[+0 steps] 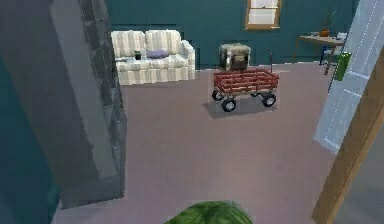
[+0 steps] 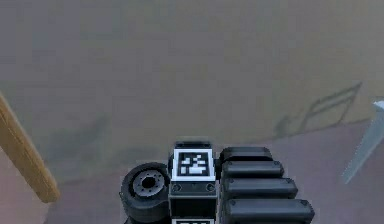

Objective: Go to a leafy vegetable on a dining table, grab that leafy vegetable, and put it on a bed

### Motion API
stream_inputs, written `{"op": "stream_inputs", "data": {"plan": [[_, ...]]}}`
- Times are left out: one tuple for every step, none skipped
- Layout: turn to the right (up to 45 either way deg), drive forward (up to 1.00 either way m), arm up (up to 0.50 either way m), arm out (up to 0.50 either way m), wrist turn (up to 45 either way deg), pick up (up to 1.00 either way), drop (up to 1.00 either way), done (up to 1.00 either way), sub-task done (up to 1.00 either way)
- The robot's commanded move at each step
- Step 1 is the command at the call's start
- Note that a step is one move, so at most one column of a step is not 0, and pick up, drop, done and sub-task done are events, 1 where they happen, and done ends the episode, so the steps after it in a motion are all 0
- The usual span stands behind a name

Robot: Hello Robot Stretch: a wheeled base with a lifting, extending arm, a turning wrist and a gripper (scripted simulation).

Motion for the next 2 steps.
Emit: {"op": "stream_inputs", "data": {"plan": [[0.0,1.00,0.00,0.00,0.0,0.00,0.00,0.00,0.00],[0.0,1.00,0.00,0.00,0.0,0.00,0.00,0.00,0.00]]}}
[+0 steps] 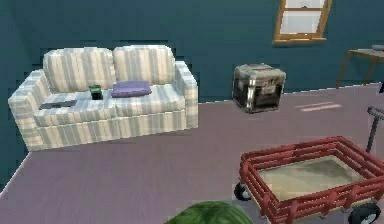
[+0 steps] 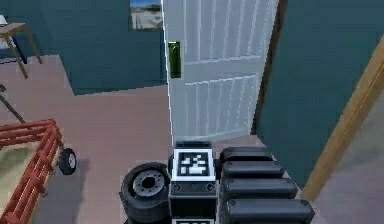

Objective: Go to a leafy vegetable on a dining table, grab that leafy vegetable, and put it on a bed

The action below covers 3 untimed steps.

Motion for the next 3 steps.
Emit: {"op": "stream_inputs", "data": {"plan": [[-3.0,0.00,0.00,0.00,0.0,0.00,0.00,0.00,0.00],[0.0,1.00,0.00,0.00,0.0,0.00,0.00,0.00,0.00],[-6.0,0.00,0.00,0.00,0.0,0.00,0.00,0.00,0.00]]}}
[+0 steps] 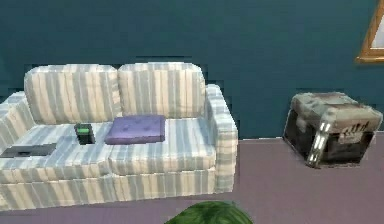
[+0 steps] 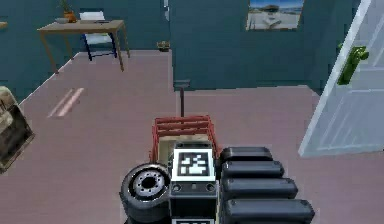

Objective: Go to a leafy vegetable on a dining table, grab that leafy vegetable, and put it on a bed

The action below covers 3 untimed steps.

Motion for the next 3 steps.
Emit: {"op": "stream_inputs", "data": {"plan": [[0.0,0.30,0.00,0.00,0.0,0.00,0.00,0.00,0.00],[36.0,0.00,0.00,0.00,0.0,0.00,0.00,0.00,0.00],[0.0,0.35,0.00,0.00,0.0,0.00,0.00,0.00,0.00]]}}
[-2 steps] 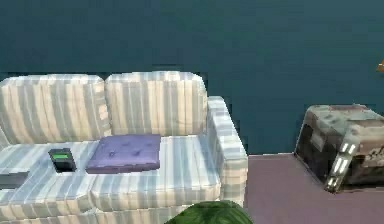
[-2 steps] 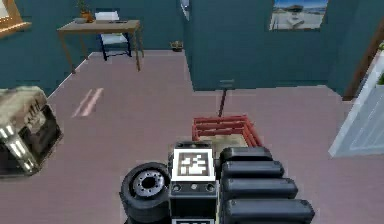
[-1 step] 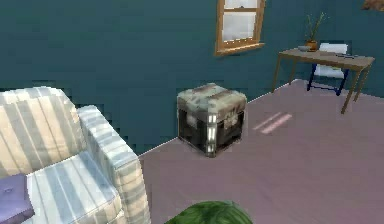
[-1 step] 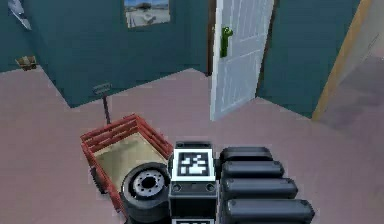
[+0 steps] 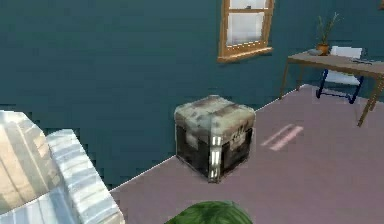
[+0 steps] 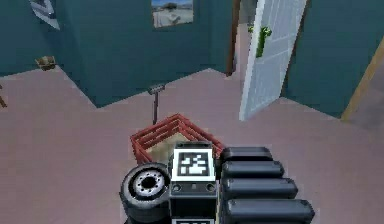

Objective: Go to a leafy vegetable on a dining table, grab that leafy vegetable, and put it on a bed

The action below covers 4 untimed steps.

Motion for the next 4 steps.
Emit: {"op": "stream_inputs", "data": {"plan": [[45.0,0.00,0.00,0.00,0.0,0.00,0.00,0.00,0.00],[3.0,0.00,0.00,0.00,0.0,0.00,0.00,0.00,0.00],[0.0,1.00,0.00,0.00,0.0,0.00,0.00,0.00,0.00],[0.0,0.35,0.00,0.00,0.0,0.00,0.00,0.00,0.00]]}}
